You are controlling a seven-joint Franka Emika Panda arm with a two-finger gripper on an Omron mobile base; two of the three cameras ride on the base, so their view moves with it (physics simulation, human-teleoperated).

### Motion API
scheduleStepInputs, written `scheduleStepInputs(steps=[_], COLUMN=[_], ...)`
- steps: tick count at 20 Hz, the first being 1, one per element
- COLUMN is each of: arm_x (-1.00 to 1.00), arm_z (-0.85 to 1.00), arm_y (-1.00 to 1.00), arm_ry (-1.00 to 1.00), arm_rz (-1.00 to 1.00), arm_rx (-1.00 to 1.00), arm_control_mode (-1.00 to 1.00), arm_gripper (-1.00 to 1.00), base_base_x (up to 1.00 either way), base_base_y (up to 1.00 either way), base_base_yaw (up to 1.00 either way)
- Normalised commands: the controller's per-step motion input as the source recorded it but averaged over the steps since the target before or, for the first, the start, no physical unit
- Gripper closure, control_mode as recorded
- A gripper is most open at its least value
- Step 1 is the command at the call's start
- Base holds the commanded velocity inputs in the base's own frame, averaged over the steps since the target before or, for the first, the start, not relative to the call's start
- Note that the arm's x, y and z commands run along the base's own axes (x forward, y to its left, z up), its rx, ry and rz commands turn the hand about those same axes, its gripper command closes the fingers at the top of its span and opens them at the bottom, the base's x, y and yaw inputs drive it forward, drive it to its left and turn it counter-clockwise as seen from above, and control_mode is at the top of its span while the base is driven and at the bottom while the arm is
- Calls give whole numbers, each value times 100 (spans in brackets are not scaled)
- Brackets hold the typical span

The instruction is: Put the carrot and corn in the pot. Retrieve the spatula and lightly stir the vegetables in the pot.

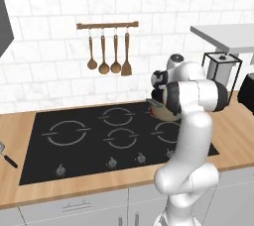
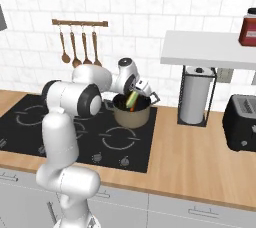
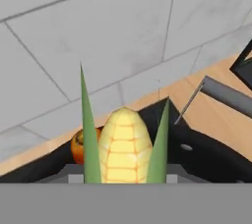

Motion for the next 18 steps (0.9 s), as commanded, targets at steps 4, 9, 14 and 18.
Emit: scheduleStepInputs(steps=[4,9,14,18], arm_x=[0,0,-14,-6], arm_z=[-43,-29,11,67], arm_y=[-4,8,15,18], arm_ry=[0,0,-6,-7], arm_rz=[-10,-8,-3,0], arm_rx=[0,0,0,0], arm_control_mode=[-100,-100,-100,-100], arm_gripper=[100,-100,-100,-100], base_base_x=[0,0,0,0], base_base_y=[0,0,0,0], base_base_yaw=[0,0,0,0])
